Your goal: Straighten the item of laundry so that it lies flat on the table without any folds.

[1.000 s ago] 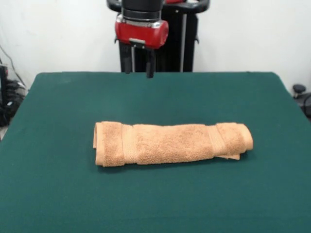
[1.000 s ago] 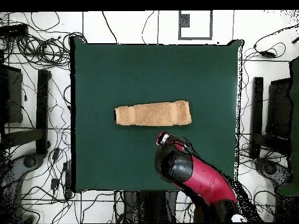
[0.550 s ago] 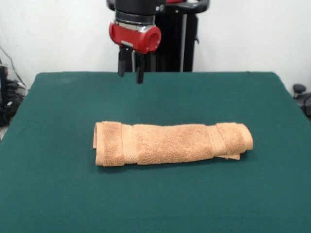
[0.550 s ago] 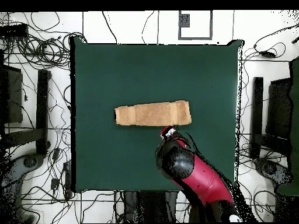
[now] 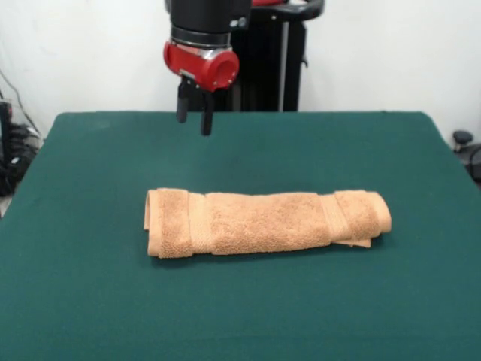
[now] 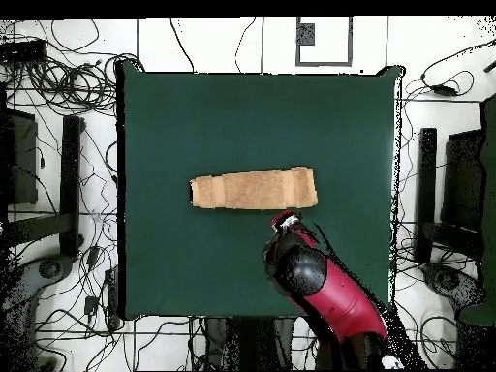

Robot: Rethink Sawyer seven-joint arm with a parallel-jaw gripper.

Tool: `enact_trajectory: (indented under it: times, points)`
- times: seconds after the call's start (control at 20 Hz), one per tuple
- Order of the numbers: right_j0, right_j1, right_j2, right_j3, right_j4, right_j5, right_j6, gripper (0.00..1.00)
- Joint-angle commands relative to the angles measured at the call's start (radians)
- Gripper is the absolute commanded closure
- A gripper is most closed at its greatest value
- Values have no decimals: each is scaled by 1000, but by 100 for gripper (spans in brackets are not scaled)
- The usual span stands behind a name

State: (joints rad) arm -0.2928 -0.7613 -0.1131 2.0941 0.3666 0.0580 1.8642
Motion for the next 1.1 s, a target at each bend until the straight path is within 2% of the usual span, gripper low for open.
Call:
enact_trajectory:
  times: [0.05,0.45,0.75,1.1]
  points:
    - [-15,60,86,-67,-12,-50,167,0]
    - [-19,186,96,-138,-16,-58,148,0]
    - [-8,209,81,-166,-35,-39,126,0]
    - [-18,196,76,-183,-90,-13,86,0]
